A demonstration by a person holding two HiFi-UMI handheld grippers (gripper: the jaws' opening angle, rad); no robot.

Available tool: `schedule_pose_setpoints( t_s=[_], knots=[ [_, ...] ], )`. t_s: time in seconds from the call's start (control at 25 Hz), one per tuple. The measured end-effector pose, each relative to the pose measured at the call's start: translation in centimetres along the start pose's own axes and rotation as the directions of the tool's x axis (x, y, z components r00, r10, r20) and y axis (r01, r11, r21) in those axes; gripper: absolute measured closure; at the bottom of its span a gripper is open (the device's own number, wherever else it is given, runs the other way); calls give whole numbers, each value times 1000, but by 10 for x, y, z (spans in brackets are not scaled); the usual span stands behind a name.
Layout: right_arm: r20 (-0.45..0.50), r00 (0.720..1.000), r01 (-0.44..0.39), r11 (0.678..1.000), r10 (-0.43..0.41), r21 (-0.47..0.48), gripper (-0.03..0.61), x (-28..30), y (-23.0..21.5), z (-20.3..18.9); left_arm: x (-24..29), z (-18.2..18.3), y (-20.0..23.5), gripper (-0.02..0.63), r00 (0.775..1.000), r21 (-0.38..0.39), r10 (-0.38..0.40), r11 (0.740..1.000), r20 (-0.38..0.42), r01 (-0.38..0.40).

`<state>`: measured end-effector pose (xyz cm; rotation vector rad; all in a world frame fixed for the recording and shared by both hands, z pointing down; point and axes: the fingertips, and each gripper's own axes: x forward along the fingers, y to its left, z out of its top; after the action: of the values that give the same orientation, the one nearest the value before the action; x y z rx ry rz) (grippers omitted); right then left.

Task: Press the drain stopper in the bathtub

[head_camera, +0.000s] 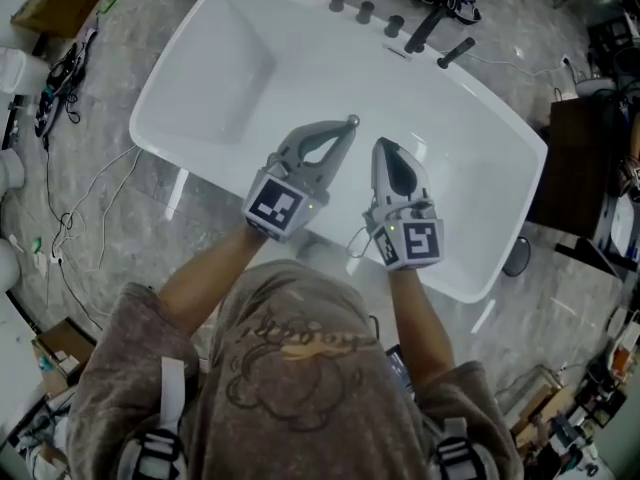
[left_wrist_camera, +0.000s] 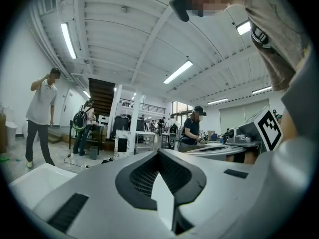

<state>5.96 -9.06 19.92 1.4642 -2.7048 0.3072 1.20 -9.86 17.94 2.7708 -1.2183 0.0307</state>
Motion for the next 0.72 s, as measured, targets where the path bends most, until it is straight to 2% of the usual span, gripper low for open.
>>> schedule_pose_setpoints(
  t_s=[0.24,0.72],
  knots=[
    [18,999,-44,999,43,11,574,-35,25,27,-27,28,-22,612,1000,-20,-17,1000,11,17],
    [81,989,-119,993,120,-23,574,-83,61,63,-58,60,-58,612,995,15,-98,995,33,97]
  ],
)
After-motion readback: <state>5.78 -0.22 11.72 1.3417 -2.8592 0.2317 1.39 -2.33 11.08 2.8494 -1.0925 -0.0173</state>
